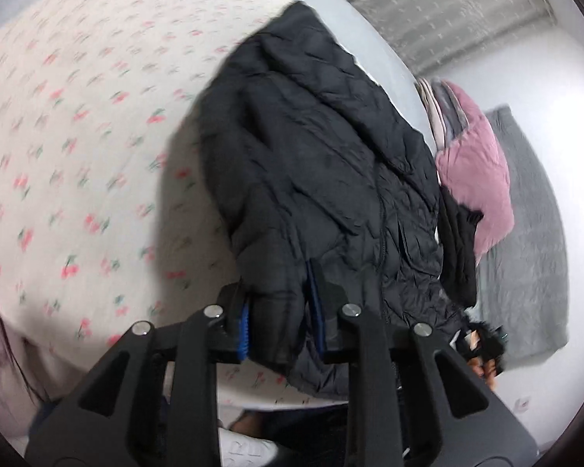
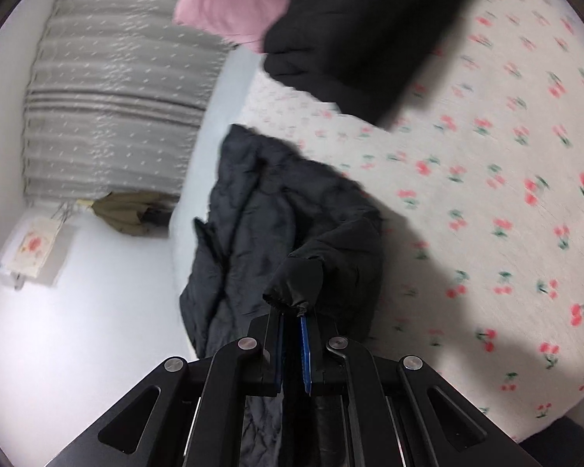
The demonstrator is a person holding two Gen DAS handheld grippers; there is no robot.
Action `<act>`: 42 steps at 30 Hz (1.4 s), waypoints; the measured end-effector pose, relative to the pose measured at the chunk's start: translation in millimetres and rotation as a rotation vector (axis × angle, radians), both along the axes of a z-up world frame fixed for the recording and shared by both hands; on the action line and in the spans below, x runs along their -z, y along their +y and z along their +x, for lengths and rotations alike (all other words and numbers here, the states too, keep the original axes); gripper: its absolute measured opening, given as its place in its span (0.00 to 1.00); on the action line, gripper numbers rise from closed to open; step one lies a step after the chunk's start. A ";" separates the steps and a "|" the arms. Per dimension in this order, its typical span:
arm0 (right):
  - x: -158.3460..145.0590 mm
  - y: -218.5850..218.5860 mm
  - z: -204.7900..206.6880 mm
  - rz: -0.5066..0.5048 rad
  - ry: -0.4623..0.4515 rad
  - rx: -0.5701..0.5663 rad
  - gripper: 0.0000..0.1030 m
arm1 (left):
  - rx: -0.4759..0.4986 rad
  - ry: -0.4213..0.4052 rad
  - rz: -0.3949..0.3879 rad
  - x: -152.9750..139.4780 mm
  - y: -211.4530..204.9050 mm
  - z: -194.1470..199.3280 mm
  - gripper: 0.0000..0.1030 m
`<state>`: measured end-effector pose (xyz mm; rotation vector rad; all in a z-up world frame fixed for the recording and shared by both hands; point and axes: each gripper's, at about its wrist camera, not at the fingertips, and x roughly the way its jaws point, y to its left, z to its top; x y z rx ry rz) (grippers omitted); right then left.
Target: Fold large clothes
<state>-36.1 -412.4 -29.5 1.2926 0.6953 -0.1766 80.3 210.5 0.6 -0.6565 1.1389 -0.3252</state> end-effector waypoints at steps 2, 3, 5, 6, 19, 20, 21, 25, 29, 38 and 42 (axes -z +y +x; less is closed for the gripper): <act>4.9 -7.4 -4.3 -0.004 0.013 0.051 0.06 | -0.014 -0.034 -0.034 -9.4 8.8 -6.3 0.24; 5.6 -10.2 -4.9 -0.004 0.011 0.067 0.06 | -0.005 -0.059 -0.050 -16.4 9.7 -7.9 0.25; 3.7 -9.5 2.9 -0.009 -0.015 0.074 0.06 | 0.031 -0.095 -0.082 -23.9 8.7 -9.6 0.35; 1.3 -7.2 8.1 -0.027 -0.017 0.064 0.07 | 0.036 -0.107 -0.084 -23.7 9.7 -11.1 0.39; 21.5 49.7 -14.5 -0.170 0.059 -0.121 0.53 | 0.014 0.038 0.008 59.9 -5.5 -34.6 0.61; 24.5 57.2 -16.7 -0.179 0.060 -0.135 0.54 | 0.023 0.033 0.024 61.0 -11.2 -34.1 0.61; 26.7 63.2 -19.0 -0.188 0.060 -0.142 0.54 | 0.028 0.023 0.044 62.6 -15.4 -34.7 0.61; 39.3 77.9 -39.6 -0.181 0.049 -0.111 0.54 | 0.005 -0.032 0.066 65.3 -19.3 -38.3 0.43; 36.7 76.2 -35.1 -0.203 0.000 -0.129 0.32 | -0.012 -0.102 0.068 48.3 -15.3 -41.8 0.12; -68.6 65.0 -42.7 -0.283 -0.227 -0.098 0.03 | -0.076 -0.246 -0.010 -78.0 -6.6 -61.0 0.07; -96.4 55.2 -43.5 -0.369 -0.222 -0.042 0.07 | -0.073 -0.281 0.006 -90.9 -18.1 -35.1 0.07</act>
